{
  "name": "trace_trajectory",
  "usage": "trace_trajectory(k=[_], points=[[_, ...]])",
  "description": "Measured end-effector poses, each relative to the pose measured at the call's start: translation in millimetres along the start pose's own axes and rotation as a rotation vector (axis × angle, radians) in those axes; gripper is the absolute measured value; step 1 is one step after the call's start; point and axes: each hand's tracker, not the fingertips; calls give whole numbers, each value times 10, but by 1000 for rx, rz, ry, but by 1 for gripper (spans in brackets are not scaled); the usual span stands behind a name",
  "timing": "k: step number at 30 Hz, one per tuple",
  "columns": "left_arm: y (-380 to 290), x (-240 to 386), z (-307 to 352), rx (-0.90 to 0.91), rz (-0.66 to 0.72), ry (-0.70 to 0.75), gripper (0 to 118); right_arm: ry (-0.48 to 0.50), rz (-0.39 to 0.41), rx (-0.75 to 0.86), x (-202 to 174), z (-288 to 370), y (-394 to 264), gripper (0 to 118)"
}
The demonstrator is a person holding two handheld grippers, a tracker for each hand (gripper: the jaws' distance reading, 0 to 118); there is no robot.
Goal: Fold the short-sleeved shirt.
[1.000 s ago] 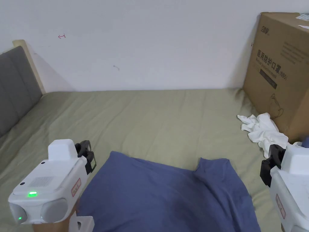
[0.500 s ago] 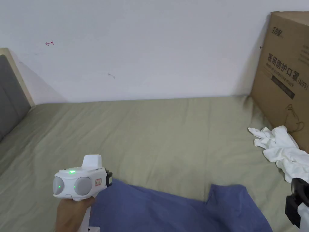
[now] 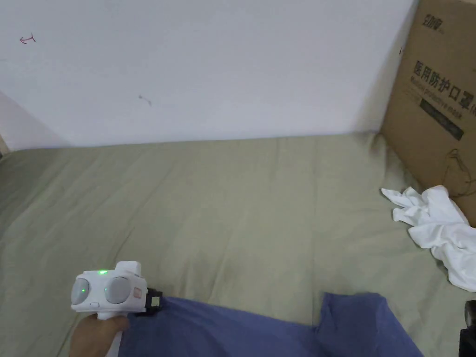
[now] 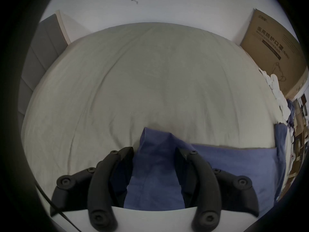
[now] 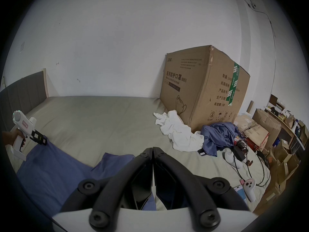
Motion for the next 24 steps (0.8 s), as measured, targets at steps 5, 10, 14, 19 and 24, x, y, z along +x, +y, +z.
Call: trace_trajectory(k=[5,10,14,19,24], points=[[16,87,122,17,-48,13,2,25,-40,-67,-36,-160,0,0],[-59,106,674,142,-5,-55,0,117,-94,-272,71,-462,-88,2],[-167,57,1084,194,-6,-97,0,146,-57,-376,248,-1014,-380,71],[-263,47,1366,220,-26,-112,0,127,15,-530,29,-1315,-627,91],[-307,39,1424,220,-29,-111,0,115,66,-645,-86,-1512,-888,55]])
